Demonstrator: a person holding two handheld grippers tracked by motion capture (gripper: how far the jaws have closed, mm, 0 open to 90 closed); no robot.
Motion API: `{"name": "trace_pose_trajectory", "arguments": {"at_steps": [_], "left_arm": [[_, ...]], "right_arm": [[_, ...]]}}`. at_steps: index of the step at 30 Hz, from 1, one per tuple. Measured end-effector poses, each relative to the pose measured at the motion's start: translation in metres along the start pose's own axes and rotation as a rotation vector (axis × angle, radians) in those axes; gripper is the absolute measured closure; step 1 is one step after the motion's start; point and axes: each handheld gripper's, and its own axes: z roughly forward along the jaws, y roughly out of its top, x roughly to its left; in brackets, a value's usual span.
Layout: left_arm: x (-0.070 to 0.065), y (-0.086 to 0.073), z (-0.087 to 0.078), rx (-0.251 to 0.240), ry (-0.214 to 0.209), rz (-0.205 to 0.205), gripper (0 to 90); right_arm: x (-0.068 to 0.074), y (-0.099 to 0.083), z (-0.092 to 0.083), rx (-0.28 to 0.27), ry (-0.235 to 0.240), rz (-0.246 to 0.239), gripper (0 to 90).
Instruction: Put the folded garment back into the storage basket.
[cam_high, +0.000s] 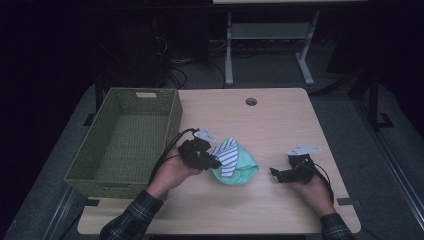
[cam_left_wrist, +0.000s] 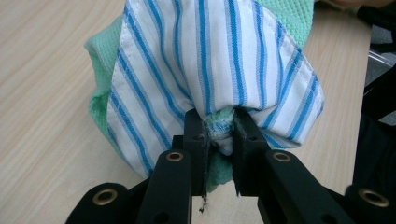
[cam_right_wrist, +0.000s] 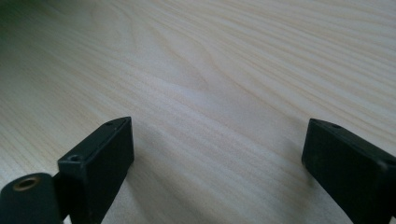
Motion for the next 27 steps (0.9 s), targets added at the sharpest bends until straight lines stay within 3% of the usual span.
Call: {"name": "trace_pose_trajectory", "arguments": {"at_steps": [17,27], "left_arm": [[0.008,0.023,-0.039,-0.018,0.021,0.028,77.7],[0.018,0.030,-0.063,-0.035,0.040,0.015,77.7]], "right_arm": [[0.000,0.000,0.000,0.000,0.000,0.001,8.6],[0.000,0.000,0.000,-0.001,0.000,0.001,8.6]]}}
